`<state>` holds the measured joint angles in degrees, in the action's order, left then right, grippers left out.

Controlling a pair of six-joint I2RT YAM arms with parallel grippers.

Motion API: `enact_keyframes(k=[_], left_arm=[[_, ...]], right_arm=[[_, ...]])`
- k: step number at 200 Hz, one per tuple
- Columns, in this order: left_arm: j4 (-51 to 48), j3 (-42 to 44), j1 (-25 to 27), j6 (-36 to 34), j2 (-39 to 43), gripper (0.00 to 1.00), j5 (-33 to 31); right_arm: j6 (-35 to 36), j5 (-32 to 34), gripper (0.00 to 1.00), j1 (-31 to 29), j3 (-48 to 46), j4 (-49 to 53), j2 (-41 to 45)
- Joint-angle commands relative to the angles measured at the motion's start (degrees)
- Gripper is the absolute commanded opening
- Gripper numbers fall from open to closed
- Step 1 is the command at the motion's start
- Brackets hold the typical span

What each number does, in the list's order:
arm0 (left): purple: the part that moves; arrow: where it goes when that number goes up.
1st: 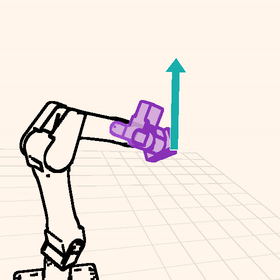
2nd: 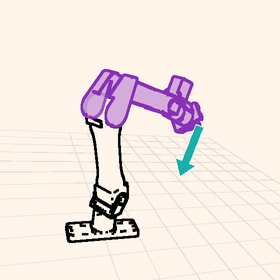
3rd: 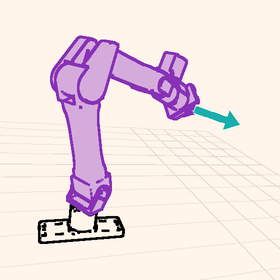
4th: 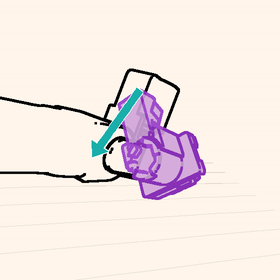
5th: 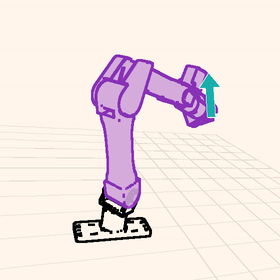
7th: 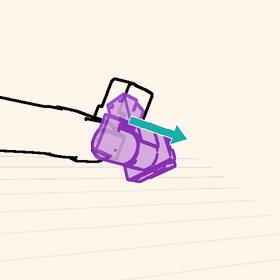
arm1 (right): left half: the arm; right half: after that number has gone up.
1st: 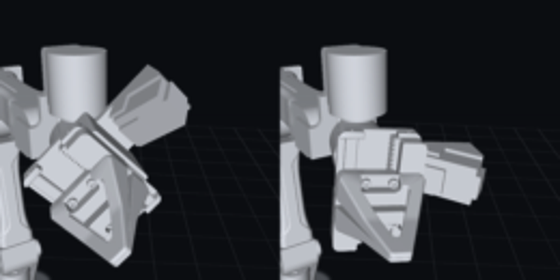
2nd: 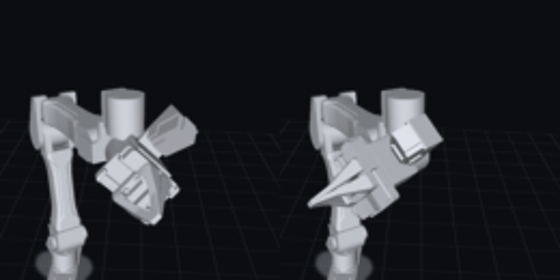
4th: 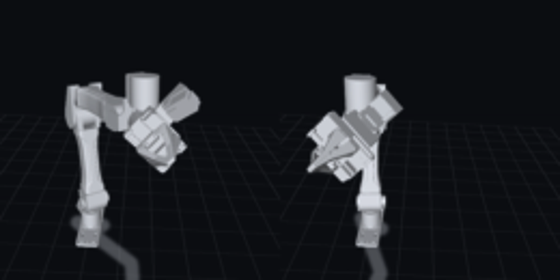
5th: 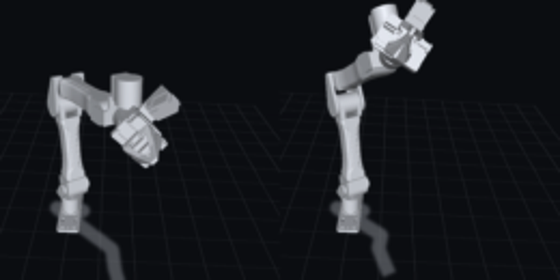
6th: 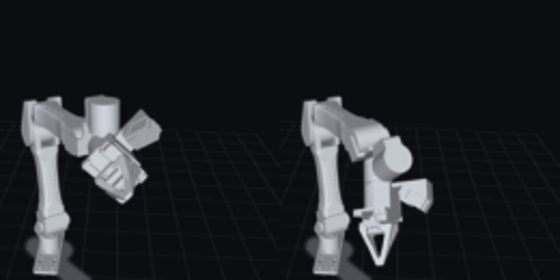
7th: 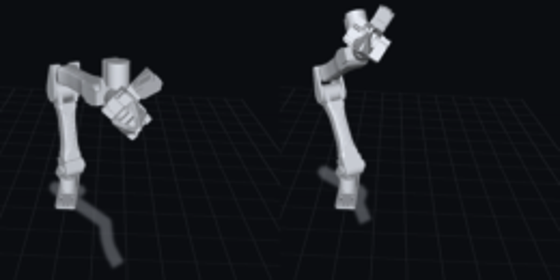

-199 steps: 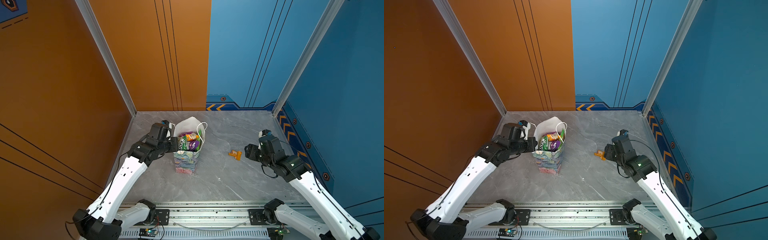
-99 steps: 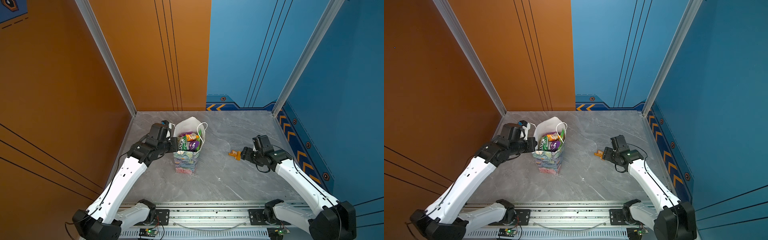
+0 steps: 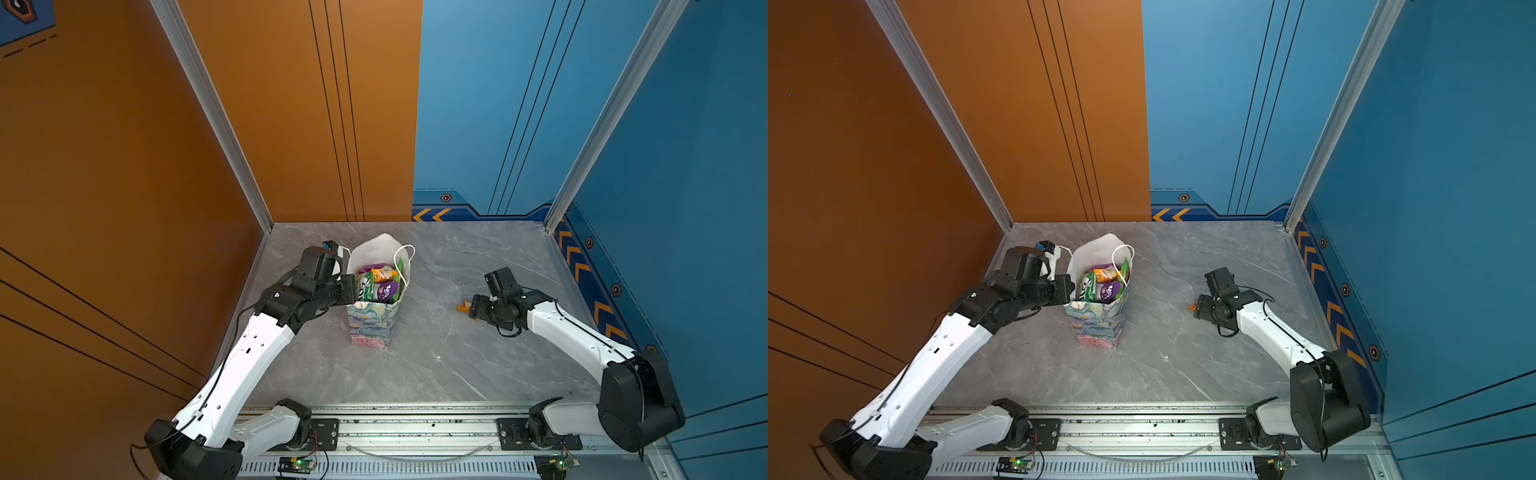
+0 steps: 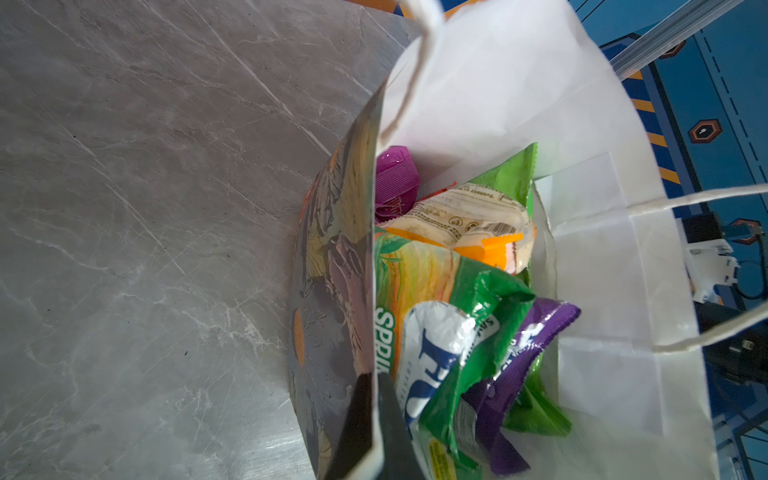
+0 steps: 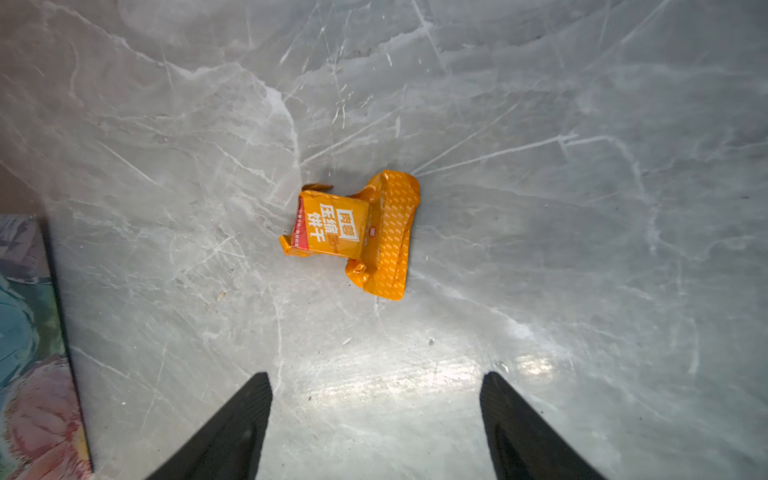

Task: Place the snacks into the paper bag
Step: 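Move the right gripper to the orange biscuit packet and grasp it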

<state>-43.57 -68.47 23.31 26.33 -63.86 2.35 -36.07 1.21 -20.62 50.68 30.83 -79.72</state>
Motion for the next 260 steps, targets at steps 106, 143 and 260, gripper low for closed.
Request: enact_keyframes(k=[106, 143, 260], left_arm=[[3.7, -0.4, 0.1, -1.4, 2.2, 0.02, -1.3], [3.7, -0.5, 0.1, -1.4, 2.2, 0.02, -1.2], [3.7, -0.5, 0.1, -1.4, 2.2, 0.02, -1.1]], right_arm=[[-1.5, 5.5, 0.86, -3.5, 10.7, -1.9, -16.4], [-1.1, 5.6, 0.85, -3.6, 12.2, -1.7, -19.5], [2.5, 5.1, 0.71, -4.4, 16.4, 0.4, -28.8]])
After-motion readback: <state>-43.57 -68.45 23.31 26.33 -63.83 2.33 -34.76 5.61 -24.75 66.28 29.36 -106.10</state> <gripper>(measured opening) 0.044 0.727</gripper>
